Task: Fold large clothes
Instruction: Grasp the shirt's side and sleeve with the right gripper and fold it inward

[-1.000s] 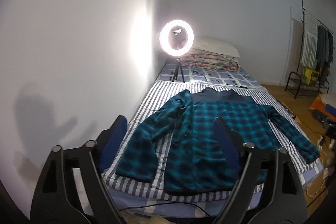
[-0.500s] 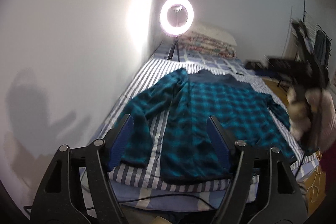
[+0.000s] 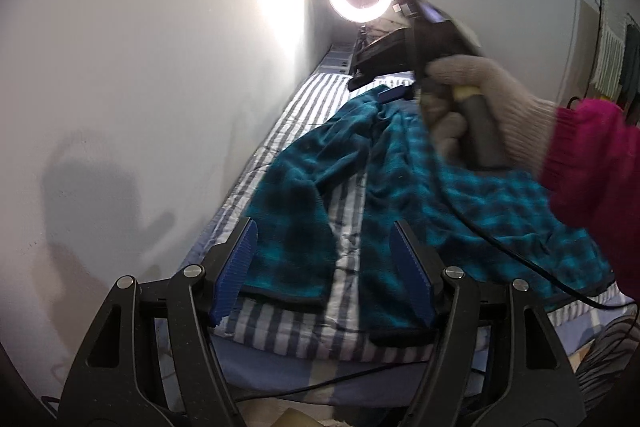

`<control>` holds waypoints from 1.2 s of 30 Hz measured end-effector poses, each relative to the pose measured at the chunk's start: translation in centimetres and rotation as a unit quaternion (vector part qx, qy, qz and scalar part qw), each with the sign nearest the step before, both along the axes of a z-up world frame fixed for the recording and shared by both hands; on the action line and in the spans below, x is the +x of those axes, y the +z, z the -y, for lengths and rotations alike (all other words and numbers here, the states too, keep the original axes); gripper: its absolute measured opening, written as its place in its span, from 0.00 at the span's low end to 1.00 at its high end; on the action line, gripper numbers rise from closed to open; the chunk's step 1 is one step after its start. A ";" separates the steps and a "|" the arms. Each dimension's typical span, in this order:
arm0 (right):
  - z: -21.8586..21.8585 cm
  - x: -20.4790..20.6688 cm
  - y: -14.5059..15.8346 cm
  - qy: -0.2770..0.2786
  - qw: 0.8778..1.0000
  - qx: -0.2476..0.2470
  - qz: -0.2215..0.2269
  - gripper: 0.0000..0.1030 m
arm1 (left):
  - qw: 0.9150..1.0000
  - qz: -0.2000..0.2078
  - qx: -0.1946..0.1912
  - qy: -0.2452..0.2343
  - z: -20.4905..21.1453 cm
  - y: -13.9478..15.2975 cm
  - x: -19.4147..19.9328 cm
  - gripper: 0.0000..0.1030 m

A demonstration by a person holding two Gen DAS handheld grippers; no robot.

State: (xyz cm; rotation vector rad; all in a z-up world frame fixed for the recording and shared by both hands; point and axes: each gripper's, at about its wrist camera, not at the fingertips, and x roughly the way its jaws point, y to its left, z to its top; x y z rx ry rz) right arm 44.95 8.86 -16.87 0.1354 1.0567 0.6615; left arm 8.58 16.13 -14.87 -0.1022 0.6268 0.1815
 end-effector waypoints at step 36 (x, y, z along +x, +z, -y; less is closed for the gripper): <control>-4.0 8.3 -3.9 -0.021 0.998 -0.033 -0.045 0.01 | 0.997 -0.056 -0.045 0.039 -3.4 -3.3 2.5 0.69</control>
